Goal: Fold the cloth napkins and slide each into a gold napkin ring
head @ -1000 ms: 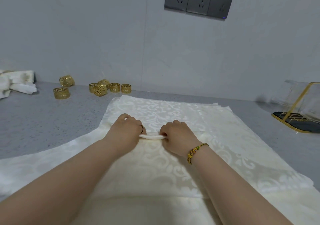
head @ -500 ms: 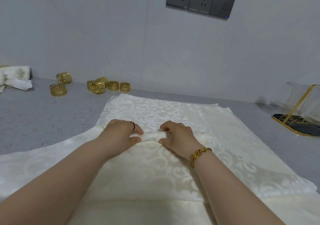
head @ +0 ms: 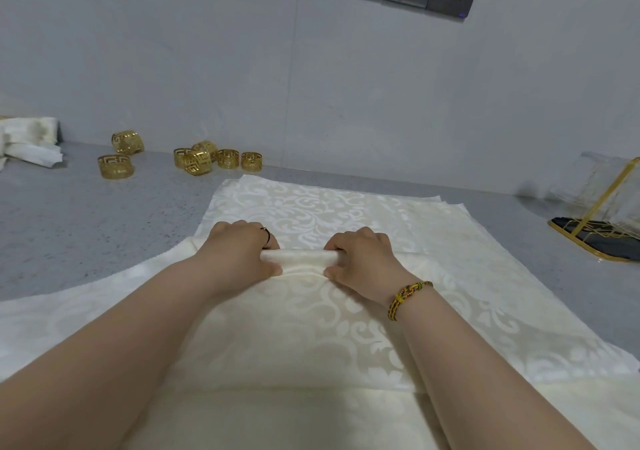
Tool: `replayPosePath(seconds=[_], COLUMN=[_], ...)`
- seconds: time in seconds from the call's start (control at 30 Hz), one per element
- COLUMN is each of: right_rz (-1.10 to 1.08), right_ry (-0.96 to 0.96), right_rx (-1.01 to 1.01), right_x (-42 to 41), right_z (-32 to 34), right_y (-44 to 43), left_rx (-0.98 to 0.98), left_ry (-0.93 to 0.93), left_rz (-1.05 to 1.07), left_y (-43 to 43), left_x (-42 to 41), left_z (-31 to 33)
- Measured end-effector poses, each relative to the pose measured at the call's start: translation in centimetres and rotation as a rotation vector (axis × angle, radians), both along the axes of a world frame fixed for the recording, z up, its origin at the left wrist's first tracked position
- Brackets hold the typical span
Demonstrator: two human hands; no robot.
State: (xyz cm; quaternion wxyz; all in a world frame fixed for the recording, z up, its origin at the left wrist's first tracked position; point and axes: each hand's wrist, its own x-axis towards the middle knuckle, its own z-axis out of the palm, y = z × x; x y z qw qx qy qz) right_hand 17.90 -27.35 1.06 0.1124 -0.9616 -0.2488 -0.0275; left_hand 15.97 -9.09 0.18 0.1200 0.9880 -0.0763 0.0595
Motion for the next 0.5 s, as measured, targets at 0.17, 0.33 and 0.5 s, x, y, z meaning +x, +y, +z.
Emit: replayPosePath(seconds=[0.17, 0.33, 0.5], right_rz=[0.059, 0.112, 0.139], right_ry=[-0.055, -0.114, -0.017], right_rx=[-0.051, -0.155, -0.172], right_x=[-0.4, -1.2, -2.0], right_z=[0.2, 0.6, 0.9], right_y=[0.2, 0.3, -0.1], left_rx=[-0.018, 0.09, 0.275], left_ry=[-0.085, -0.173, -0.228], left_rz=[-0.021, -0.055, -0.124], left_y=[-0.4, -0.6, -1.1], left_x=[-0.6, -1.7, -2.7], left_z=[0.3, 0.4, 0.2])
